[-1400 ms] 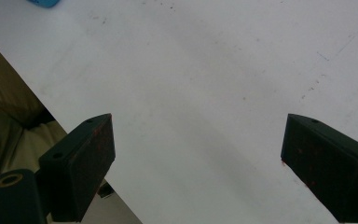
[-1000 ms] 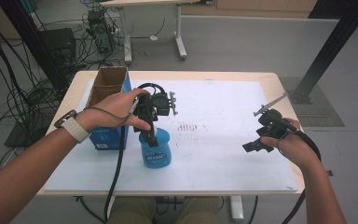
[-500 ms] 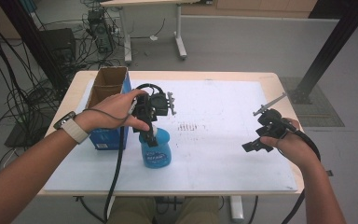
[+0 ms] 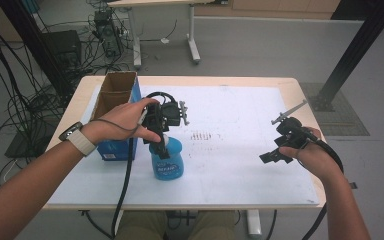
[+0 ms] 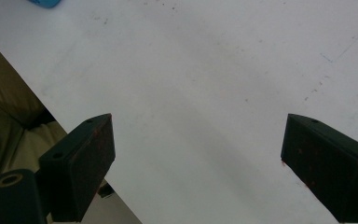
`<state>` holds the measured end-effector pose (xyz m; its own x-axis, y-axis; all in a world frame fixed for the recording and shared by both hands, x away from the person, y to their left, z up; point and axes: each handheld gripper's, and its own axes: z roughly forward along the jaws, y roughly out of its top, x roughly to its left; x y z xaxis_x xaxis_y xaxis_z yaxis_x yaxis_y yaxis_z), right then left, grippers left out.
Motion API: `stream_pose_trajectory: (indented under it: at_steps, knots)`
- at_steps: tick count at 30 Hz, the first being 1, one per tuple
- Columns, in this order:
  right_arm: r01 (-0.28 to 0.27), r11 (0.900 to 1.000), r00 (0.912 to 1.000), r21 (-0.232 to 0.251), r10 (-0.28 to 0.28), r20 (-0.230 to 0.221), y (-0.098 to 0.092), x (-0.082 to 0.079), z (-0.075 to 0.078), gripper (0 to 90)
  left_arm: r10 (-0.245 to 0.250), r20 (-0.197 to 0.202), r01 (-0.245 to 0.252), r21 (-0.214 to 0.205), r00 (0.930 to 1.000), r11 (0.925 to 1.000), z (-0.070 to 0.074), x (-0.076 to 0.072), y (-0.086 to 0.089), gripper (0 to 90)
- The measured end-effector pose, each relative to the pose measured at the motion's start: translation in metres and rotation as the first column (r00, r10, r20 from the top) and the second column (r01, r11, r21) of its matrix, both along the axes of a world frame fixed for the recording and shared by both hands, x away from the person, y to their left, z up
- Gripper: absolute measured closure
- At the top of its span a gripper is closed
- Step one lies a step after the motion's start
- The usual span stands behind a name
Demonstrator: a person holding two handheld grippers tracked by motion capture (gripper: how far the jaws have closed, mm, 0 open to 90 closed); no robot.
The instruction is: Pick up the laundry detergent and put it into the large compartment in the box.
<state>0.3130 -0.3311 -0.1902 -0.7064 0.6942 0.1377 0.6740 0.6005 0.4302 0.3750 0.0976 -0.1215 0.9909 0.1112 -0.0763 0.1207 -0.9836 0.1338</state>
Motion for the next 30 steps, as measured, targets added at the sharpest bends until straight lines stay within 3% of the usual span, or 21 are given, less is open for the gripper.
stream_pose_trajectory:
  at_steps: [30]
  knots:
    - [0.004,1.0,1.0,-0.001,-0.004,0.005,-0.0009,-0.0018,0.0016,9.7,0.004,-0.005,-0.004,-0.014,1.0,0.9999,-0.0004,-0.0002,0.0025,8.9]
